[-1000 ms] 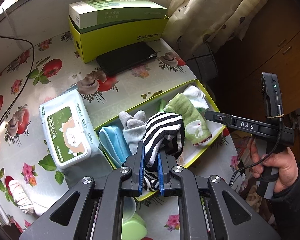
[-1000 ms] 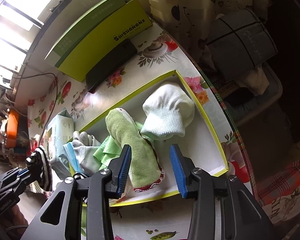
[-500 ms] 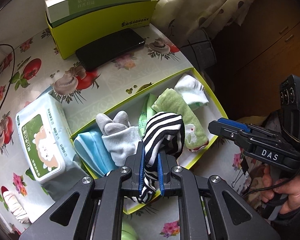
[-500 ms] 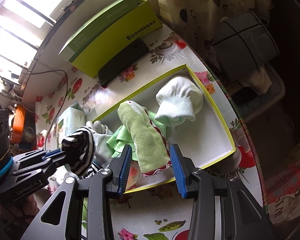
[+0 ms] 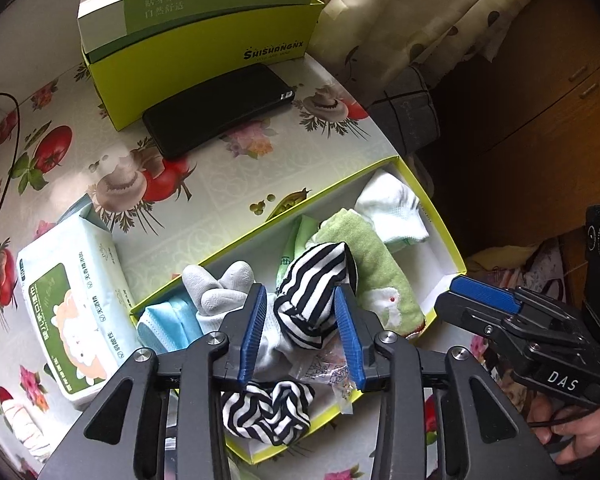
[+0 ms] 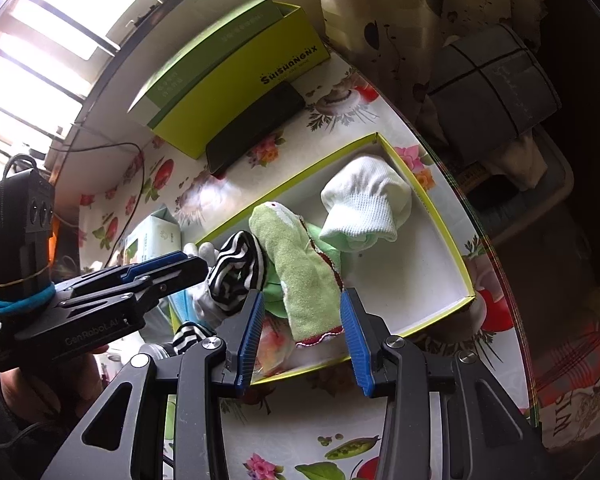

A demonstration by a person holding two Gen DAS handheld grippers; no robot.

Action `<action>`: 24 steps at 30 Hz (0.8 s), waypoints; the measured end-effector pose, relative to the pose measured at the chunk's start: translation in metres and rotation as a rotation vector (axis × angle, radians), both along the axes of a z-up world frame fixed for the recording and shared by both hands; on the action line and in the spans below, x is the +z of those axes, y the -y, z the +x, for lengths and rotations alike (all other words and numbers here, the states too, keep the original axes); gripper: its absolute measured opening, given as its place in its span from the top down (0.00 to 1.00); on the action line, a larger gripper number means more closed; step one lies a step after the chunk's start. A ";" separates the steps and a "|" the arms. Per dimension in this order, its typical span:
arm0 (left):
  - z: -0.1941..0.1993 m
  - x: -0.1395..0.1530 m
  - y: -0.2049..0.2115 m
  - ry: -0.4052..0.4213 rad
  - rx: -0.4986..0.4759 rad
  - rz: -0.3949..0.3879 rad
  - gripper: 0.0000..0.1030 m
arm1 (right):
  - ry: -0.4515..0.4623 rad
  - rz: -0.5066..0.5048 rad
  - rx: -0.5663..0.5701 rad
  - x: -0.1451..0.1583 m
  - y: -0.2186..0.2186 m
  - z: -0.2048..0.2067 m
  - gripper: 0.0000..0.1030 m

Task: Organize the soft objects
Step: 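Open the right gripper to drop the green towel while the left gripper releases the striped sock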

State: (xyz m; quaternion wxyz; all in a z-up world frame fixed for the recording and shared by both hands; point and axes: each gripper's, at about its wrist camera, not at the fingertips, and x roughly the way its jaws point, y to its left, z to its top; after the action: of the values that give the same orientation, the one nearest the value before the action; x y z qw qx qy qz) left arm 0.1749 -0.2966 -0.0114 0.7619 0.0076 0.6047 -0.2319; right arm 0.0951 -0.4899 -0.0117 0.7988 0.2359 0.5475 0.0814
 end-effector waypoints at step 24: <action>-0.026 0.032 -0.080 0.026 0.157 -0.019 0.64 | -0.050 -0.072 0.193 -0.032 -0.082 0.059 0.81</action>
State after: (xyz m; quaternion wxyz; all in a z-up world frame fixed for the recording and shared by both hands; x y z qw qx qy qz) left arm 0.1488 -0.2168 0.0208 0.7857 -0.0440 0.5912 -0.1768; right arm 0.1539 -0.4078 -0.0441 0.7811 0.1551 0.5901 0.1325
